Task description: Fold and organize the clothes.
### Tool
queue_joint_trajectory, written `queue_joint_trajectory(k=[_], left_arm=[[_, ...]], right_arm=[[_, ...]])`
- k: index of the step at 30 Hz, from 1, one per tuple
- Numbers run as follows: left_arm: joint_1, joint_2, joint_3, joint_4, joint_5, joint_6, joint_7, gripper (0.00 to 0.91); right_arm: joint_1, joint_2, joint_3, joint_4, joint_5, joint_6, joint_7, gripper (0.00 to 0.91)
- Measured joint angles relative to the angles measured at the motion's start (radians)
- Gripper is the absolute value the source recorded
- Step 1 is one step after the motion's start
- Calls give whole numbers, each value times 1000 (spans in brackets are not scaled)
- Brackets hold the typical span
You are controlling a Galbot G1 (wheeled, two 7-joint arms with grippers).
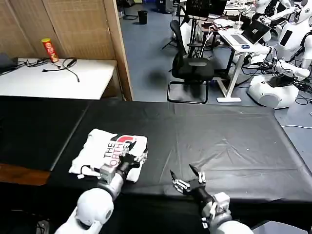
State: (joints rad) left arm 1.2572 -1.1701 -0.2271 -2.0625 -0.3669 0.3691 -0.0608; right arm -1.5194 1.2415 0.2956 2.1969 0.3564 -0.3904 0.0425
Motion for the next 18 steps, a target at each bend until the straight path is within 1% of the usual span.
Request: queue_joint_trajectory(k=[7,10,17,18], left_arm=[[4,12,-48,-12,35,-26,-8,878],[27,14,-66,-15,56,-28,-8,878],[55,8,-92,-23,61,-34,-20,878],[57,8,-96,-23,63,-39,-21,878]], right_arm=[[146,41,-111,-103,26,-24,64,878],[204,72,-169,-157,59,-37,88,878],[293,139,-274,-270,74,-37,107,878],[302,148,-284,-287,71,-37,114,839]])
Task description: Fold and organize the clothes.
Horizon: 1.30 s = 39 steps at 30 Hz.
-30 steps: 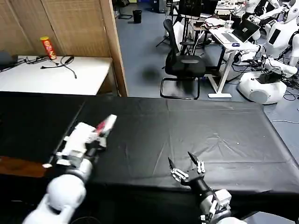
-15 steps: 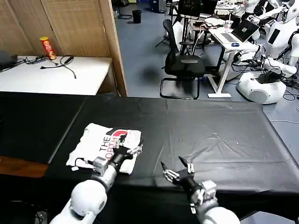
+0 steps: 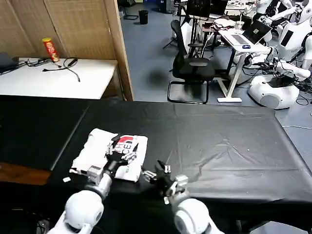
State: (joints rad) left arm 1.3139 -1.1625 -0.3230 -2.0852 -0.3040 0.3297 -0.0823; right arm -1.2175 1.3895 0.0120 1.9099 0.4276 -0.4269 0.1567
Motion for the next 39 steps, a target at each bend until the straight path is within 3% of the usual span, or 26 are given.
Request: queue_joint_trajectory(k=[4,5,9,17,27,28,29,30,31,39], left_arm=[[7,0,-21,8,-1,-29,-4,878],[8,0,-26,9,-4,-33,-4,878],[8,3,-52,10,-13,-46,-5,878],[19,13,-94,15,-17,-60,-5,878],[33,13,-142,55,-22,-102,-2,878],[34,13,-146,58,-25,-106,0,878],[35,14,-152,64,-28,-109,1,878],[36,16,-155,69,-30,-111,2,878],[37,16,-158,73,-32,-115,3,878],[59,15,-169,83,-46,-149,8,878]], right_arm=[[23,25,-20,-48,-4,-6,22,546],[28,29,-24,-56,-5,-7,22,390],[45,44,-36,-84,-9,-12,17,107],[50,47,-37,-90,-27,-24,12,10],[-13,-15,54,6,-25,-58,-5,0],[-27,-29,77,28,-8,-60,-12,20],[-39,-43,98,45,4,-64,-16,254],[-50,-55,119,58,14,-70,-20,722],[-64,-70,142,76,24,-80,-32,878],[-171,-151,273,189,-6,-91,-80,878]])
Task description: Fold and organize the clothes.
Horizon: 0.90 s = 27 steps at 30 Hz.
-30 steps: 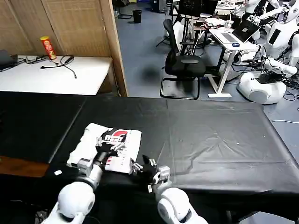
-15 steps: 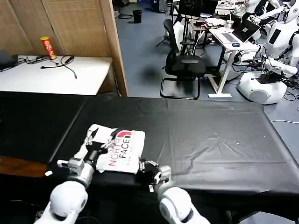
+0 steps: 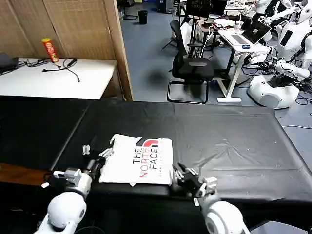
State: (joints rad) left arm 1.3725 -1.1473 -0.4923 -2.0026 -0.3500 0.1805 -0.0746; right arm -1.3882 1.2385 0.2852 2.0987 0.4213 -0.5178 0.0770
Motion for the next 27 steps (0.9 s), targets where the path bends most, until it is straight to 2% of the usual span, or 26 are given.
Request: queue_joint_trajectory(k=[5,10,14,18,20,23,27], left_arm=[[29,-3,-20,7,4,-36,19,878],[57,-4,-30,8,10,-47,8,878],[96,7,-31,-27,-18,-7,-28,878],[160,16,-30,-79,-30,-15,-48,878],[202,16,-29,-107,-28,-22,-58,878],[268,16,-31,-146,-18,-24,-75,878],[346,12,-39,-182,-17,-28,-89,878]], right_arm=[[-68,-26,53,53,-86,69,-31,878],[-141,-28,83,71,-190,185,-31,878],[-206,-26,104,74,-238,317,16,878],[-278,-34,115,66,-278,459,55,878],[-317,-36,120,69,-293,512,81,878],[-371,-36,120,80,-318,553,112,878],[-444,-28,117,102,-334,570,139,878]])
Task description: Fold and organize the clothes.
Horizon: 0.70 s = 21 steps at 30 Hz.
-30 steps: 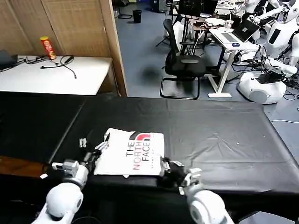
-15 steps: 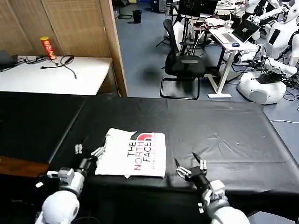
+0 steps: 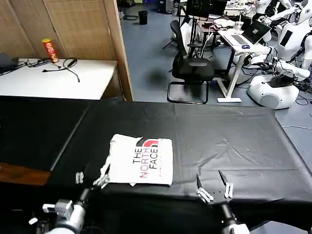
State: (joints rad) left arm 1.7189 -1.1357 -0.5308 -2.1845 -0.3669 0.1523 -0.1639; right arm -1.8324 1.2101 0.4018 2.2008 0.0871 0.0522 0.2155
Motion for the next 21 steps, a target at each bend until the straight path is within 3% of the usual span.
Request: queue_joint_trajectory(k=[10,21], left_arm=[[130,5,-49,-55,-20,25,1,878],[149,4,-65,-64,-5,24,5,878]], right_arm=[[-159,28,-12,64,5,-29,59,878],[-187,29,-20,77,4,-40,54,878]])
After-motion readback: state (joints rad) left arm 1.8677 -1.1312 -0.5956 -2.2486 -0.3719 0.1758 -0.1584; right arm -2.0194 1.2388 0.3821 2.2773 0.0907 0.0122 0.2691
